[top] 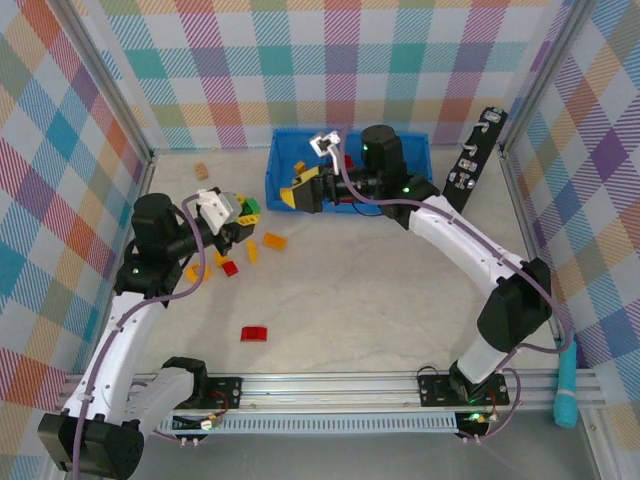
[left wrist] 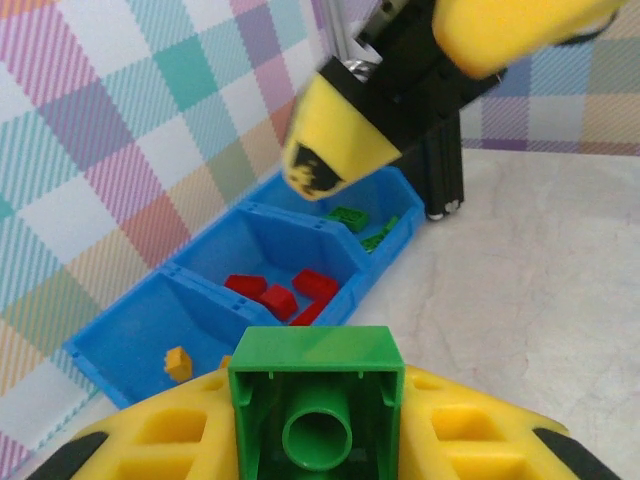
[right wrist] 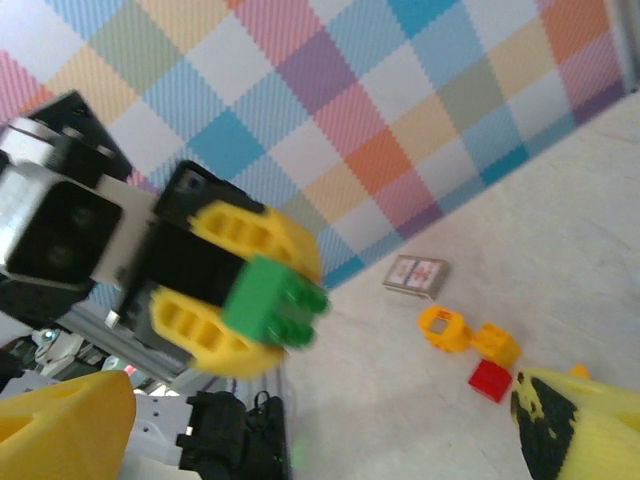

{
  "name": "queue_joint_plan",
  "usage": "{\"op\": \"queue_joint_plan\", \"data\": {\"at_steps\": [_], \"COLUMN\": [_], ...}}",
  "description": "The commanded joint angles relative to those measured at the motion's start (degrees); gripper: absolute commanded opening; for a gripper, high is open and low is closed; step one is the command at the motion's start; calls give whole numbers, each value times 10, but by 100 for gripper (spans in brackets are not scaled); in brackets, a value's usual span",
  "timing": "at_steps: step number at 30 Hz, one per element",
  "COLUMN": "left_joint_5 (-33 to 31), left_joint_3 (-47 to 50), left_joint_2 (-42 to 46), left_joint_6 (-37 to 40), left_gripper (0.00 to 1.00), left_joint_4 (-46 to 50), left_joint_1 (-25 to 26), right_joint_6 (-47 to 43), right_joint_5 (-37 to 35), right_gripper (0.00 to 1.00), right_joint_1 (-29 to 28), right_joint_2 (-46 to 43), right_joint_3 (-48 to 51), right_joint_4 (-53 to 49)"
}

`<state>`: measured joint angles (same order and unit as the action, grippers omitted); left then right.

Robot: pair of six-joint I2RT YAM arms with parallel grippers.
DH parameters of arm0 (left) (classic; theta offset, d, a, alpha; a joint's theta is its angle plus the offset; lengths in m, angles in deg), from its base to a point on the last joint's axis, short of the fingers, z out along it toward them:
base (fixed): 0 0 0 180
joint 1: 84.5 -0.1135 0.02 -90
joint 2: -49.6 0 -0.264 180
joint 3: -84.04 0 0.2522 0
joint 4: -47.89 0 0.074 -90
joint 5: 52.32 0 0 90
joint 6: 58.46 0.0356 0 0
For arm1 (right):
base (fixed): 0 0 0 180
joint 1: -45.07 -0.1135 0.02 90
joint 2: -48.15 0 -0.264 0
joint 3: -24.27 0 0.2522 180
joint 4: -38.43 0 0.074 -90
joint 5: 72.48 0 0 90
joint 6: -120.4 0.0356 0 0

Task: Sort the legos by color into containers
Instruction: Place the lego in the container.

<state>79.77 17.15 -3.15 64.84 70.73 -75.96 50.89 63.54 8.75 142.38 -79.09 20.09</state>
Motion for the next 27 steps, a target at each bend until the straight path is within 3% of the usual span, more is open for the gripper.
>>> {"op": "queue_joint_plan", "data": {"at_steps": [1,9,19,21,27], "left_joint_5": [-11,-18,-23,-22,-35], "left_joint_3": [-22,-31,-51,-52,-54], "left_joint_2": [-8,-10,-16,-17,-22], "left_joint_6": [22,16,40,41,44], "left_gripper": [19,19,19,19,19], "left_joint_4": [16,-6,22,24,26], "left_joint_1": [18,39,63,66,80], "right_joint_6": [2,-63,-68,-65,-51], "right_joint_5": [-9,-87,-105,-100,-89], "right_gripper": [95,94,87,83,52], "right_joint_1": [-20,-62,-71,-71,-72], "right_joint_2": [11,53,88,91,101], "right_joint_3": [-36,-109,-138,-140,-151], "right_joint_4": [-41,-163,-194,-193,-191]}}
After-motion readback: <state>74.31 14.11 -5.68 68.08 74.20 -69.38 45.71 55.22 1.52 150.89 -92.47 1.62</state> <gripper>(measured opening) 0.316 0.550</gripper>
